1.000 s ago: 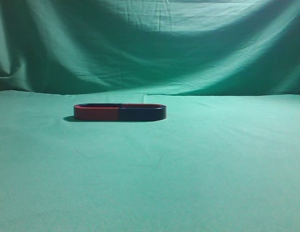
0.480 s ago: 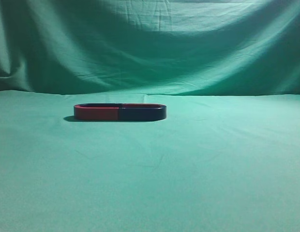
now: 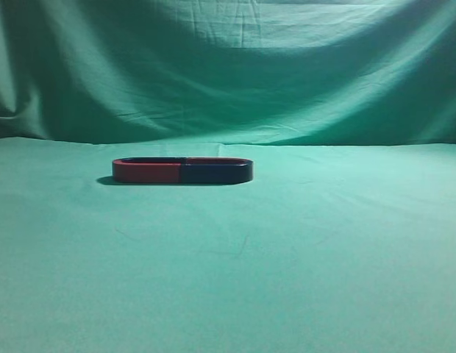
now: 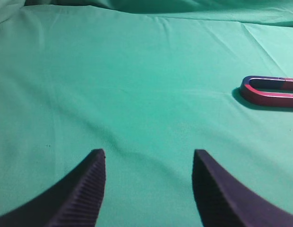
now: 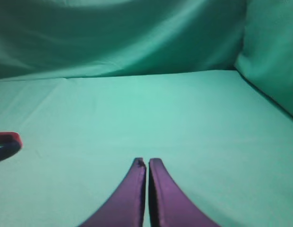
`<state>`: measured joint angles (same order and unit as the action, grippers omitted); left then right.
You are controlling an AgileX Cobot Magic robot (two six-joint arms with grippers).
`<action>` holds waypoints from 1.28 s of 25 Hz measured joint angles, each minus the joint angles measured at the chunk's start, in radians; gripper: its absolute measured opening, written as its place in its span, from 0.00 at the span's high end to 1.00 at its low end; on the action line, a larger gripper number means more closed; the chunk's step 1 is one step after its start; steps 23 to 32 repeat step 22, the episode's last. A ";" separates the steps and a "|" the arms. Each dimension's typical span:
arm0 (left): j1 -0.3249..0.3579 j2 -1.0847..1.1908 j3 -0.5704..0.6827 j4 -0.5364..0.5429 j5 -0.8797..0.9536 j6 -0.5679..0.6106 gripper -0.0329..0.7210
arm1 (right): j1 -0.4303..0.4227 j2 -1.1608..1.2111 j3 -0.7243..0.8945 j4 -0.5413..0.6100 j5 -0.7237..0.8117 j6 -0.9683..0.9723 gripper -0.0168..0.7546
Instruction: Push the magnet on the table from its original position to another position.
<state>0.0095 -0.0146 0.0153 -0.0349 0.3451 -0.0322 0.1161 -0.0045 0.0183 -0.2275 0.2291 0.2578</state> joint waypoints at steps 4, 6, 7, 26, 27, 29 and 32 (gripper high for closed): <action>0.000 0.000 0.000 0.000 0.000 0.000 0.43 | -0.018 -0.004 0.008 0.000 0.040 0.000 0.98; 0.000 0.000 0.000 0.000 0.000 0.000 0.43 | -0.019 -0.004 0.008 0.000 0.092 0.000 0.98; 0.000 0.000 0.000 0.000 0.000 0.000 0.43 | -0.021 -0.006 0.008 0.000 0.119 0.000 0.98; 0.000 0.000 0.000 0.000 0.000 0.000 0.43 | -0.021 -0.008 0.009 0.000 0.156 0.000 0.98; 0.000 0.000 0.000 0.000 0.000 0.000 0.43 | -0.021 -0.008 0.009 0.000 0.156 0.000 0.98; 0.000 0.000 0.000 0.000 0.000 0.000 0.43 | -0.021 -0.008 0.009 0.000 0.156 0.000 0.98; 0.000 0.000 0.000 0.000 0.000 0.000 0.43 | -0.021 -0.008 0.009 0.000 0.156 0.000 0.98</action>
